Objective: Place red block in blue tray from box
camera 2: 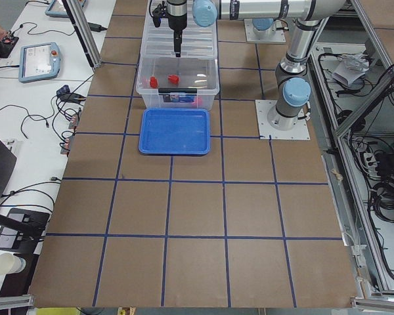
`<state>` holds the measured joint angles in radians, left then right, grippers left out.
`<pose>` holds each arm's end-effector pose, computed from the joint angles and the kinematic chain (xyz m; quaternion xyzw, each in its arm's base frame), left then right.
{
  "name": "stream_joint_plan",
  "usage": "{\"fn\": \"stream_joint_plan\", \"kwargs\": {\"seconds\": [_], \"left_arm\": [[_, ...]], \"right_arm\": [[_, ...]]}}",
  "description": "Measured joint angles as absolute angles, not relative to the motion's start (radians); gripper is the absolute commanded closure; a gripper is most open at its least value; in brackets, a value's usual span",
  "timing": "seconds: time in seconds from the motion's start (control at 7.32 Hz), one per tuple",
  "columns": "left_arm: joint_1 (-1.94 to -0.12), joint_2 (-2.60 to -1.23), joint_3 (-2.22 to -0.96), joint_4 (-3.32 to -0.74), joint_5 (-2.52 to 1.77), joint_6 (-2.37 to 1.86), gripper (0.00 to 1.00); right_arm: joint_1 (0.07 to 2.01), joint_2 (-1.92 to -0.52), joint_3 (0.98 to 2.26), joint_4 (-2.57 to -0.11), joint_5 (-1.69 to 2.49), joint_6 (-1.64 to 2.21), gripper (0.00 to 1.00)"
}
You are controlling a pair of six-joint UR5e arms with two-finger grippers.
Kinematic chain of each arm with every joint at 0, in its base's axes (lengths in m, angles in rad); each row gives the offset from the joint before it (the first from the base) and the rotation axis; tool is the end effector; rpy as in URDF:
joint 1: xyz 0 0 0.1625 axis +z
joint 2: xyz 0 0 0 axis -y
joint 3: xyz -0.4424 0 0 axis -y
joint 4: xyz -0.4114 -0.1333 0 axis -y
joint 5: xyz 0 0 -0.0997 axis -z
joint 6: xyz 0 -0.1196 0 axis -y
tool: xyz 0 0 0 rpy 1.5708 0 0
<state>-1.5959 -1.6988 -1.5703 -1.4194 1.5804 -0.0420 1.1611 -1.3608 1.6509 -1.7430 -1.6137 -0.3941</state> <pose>-0.1463 -0.5636 0.4318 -0.0085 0.9999 -0.0121 0.0044 -0.1100 -0.5752 0.3471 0.0065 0.9980 0.0626 0.0033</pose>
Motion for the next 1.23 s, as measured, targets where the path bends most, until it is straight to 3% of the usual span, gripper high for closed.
{"fn": "stream_joint_plan", "kwargs": {"seconds": [0.41,1.23], "left_arm": [[-1.591,-1.810,-1.639,-1.225,1.586,-0.063,0.00],[-1.589,-1.933,-1.668,-1.129,1.586,-0.080,0.00]], "right_arm": [[1.160,-1.358,1.652,-1.756,-1.615,-0.412,0.00],[1.159,-1.355,1.654,-1.764,-1.647,-0.420,0.00]]}}
